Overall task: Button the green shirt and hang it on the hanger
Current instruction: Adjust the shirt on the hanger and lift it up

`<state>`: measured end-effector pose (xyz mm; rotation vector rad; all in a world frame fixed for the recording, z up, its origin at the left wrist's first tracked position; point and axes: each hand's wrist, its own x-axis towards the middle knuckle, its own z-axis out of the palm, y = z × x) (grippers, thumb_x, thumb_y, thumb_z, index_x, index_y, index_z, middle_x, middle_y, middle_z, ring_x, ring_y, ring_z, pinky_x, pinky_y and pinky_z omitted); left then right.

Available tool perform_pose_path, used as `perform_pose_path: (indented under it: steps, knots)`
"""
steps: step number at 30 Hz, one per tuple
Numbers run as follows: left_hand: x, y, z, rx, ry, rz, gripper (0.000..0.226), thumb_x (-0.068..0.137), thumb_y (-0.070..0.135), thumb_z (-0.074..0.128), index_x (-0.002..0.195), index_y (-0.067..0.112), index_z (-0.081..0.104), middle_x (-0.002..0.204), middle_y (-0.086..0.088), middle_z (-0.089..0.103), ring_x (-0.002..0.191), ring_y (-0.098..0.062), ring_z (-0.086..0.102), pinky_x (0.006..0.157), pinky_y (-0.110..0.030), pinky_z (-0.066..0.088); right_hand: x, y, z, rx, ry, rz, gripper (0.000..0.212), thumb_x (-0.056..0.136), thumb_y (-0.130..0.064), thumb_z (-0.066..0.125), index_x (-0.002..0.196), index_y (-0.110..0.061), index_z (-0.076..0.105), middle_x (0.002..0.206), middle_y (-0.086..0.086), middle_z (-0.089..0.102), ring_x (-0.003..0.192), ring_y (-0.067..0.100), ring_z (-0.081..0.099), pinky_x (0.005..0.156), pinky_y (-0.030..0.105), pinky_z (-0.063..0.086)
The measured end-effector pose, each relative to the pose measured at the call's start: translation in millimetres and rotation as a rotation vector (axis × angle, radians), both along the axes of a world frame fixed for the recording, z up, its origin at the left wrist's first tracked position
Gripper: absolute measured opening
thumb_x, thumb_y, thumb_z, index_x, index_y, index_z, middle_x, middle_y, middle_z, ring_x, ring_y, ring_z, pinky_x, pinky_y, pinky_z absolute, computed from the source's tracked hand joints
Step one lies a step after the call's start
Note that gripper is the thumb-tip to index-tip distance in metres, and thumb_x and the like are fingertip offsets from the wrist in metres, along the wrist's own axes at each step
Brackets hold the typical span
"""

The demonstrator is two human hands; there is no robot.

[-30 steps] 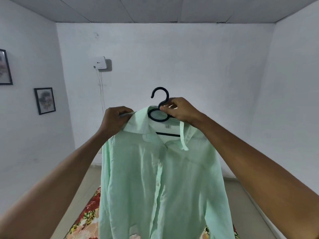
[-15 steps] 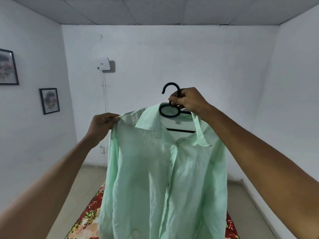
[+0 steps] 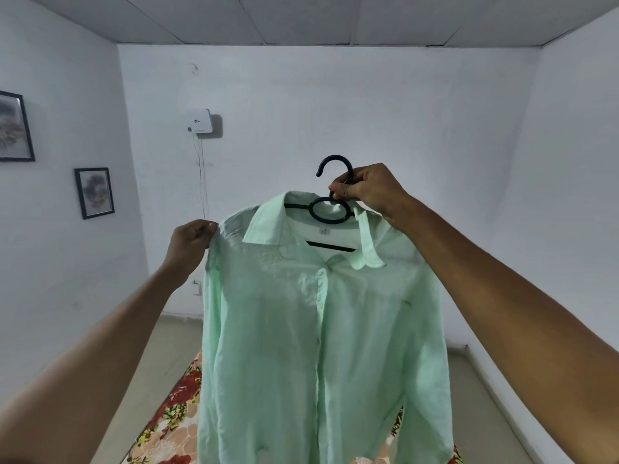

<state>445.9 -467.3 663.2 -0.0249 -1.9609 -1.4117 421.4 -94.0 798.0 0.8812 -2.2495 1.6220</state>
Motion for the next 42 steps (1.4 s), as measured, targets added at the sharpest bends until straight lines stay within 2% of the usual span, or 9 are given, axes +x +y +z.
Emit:
perform_pose_path:
  steps: [4,8,13,17,22,27,33,39,42]
  knots:
    - [13.6,32.2,14.9,-0.079,0.056,-0.151,0.025,0.106,0.029,0.059,0.121,0.016,0.075,0.111,-0.001,0.076,0.104,-0.012,0.068,0.095,-0.032,0.053,-2.8,1.9,-5.7,0.005,-0.010,-0.009,0.013,0.089,-0.011,0.081,0.094,0.000,0.079,0.088,0.014,0.080,0.088,0.022,0.079,0.091,0.030,0.061]
    - [17.2,52.8,33.2,-0.320,0.000,-0.246,0.025,0.100,0.037,0.067,0.100,0.015,0.077,0.089,-0.013,0.072,0.079,-0.010,0.060,0.074,-0.030,0.048,-4.7,0.7,-9.3,0.025,-0.014,-0.010,0.013,0.089,-0.012,0.081,0.093,-0.001,0.079,0.085,0.010,0.079,0.081,0.015,0.075,0.090,0.028,0.061]
    - [10.5,57.2,40.2,-0.406,0.015,-0.187,0.018,0.102,0.025,0.065,0.089,0.016,0.074,0.077,0.004,0.065,0.071,-0.006,0.052,0.070,-0.027,0.043,-4.1,4.7,-11.4,0.061,0.020,-0.016,0.017,0.091,-0.017,0.080,0.099,-0.003,0.079,0.090,0.008,0.079,0.080,0.009,0.072,0.077,0.018,0.056]
    - [7.4,59.5,35.1,-0.339,0.029,-0.121,0.013,0.100,0.019,0.067,0.099,0.013,0.079,0.087,-0.002,0.076,0.074,-0.001,0.061,0.067,-0.012,0.047,-6.5,10.6,-18.3,0.257,0.041,-0.125,0.032,0.087,-0.042,0.081,0.110,-0.021,0.075,0.100,0.001,0.078,0.083,0.007,0.071,0.081,0.025,0.055]
    - [1.2,42.5,14.2,-0.320,-0.010,-0.089,0.011,0.097,0.019,0.071,0.102,0.017,0.080,0.085,0.014,0.076,0.080,-0.002,0.065,0.078,-0.025,0.051,-5.9,26.1,-46.6,0.508,-0.094,-0.155,0.054,0.092,-0.070,0.058,0.105,-0.022,0.076,0.081,-0.010,0.062,0.074,0.009,0.055,0.073,0.024,0.044]
    - [5.2,24.1,-18.5,-0.327,-0.020,-0.067,0.013,0.097,0.014,0.070,0.097,0.024,0.078,0.087,0.011,0.076,0.079,0.001,0.064,0.080,-0.025,0.050,-10.2,42.0,-97.5,0.570,-0.096,-0.038,0.026,0.101,-0.035,0.066,0.118,-0.019,0.076,0.114,-0.004,0.077,0.107,0.014,0.072,0.091,0.029,0.057]
    - [13.5,20.3,-42.2,-0.363,-0.037,-0.103,0.022,0.097,0.018,0.070,0.086,0.037,0.071,0.088,-0.003,0.071,0.076,-0.003,0.058,0.069,-0.018,0.047,-6.4,26.0,-132.9,0.498,0.064,-0.162,0.019,0.099,-0.013,0.066,0.112,-0.005,0.078,0.107,0.013,0.079,0.106,0.033,0.073,0.094,0.053,0.057]
    - [16.9,7.9,-89.7,-0.399,-0.093,-0.230,0.009,0.099,0.017,0.068,0.097,0.014,0.076,0.077,0.011,0.069,0.071,0.001,0.057,0.065,-0.015,0.045,-3.4,23.9,-183.1,0.496,-0.021,-0.173,0.019,0.097,-0.009,0.066,0.110,-0.008,0.079,0.108,0.012,0.079,0.107,0.036,0.072,0.097,0.054,0.056]
    - [2.8,6.0,-127.2,-0.386,-0.149,-0.254,0.011,0.099,0.015,0.068,0.101,0.009,0.077,0.082,0.000,0.073,0.074,-0.005,0.058,0.065,-0.017,0.046,-11.6,17.5,-217.1,0.505,-0.092,-0.185,0.022,0.098,-0.006,0.066,0.116,-0.010,0.078,0.109,0.006,0.078,0.107,0.026,0.073,0.100,0.046,0.056]
